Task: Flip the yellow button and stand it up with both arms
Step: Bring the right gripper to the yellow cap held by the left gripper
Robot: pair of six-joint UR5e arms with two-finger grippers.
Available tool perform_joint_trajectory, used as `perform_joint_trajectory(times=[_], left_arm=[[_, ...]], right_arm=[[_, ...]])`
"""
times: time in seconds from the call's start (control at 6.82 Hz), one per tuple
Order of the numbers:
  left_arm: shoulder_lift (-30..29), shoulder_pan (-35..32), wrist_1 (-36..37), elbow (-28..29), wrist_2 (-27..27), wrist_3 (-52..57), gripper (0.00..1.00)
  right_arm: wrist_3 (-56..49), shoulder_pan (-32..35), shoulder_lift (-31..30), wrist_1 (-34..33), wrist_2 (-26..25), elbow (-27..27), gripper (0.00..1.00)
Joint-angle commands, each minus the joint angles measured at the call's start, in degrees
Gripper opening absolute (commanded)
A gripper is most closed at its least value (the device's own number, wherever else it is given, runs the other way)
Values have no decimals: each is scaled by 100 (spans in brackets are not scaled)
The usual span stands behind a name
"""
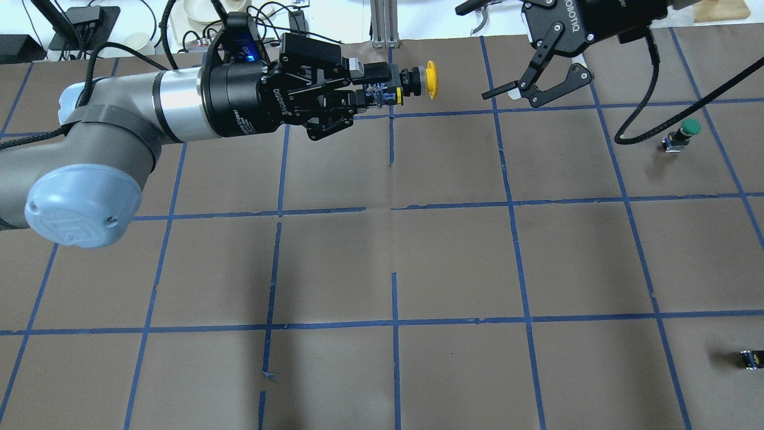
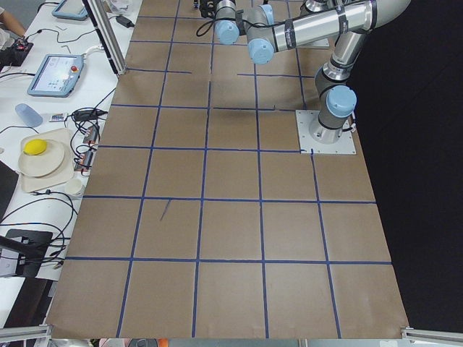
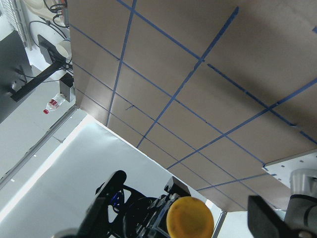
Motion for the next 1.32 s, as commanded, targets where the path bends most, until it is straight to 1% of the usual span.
perform_joint_trajectory(times=[0.0, 0.15, 0.44, 0.59, 0.73, 1.03, 1.17], left_arm=[[12, -1, 43, -32, 4, 4, 5], [55, -1, 43, -6, 4, -13, 5], [21, -1, 86, -23, 4, -5, 5], [55, -1, 95, -32, 12, 13, 5], [38, -1, 95, -50, 12, 39, 5], [20, -1, 218, -50, 39, 4, 5], [73, -1, 227, -59, 48, -13, 5]], right_arm=[[312, 334, 18, -44, 302, 81, 100], [277, 371, 53, -70, 258, 177, 100], [347, 372, 27, -26, -92, 222, 100], [382, 372, 18, -9, -50, 222, 98], [460, 372, 9, 18, -41, 222, 92], [470, 380, 1, 35, 46, 222, 73], [470, 380, 1, 27, 47, 222, 66]])
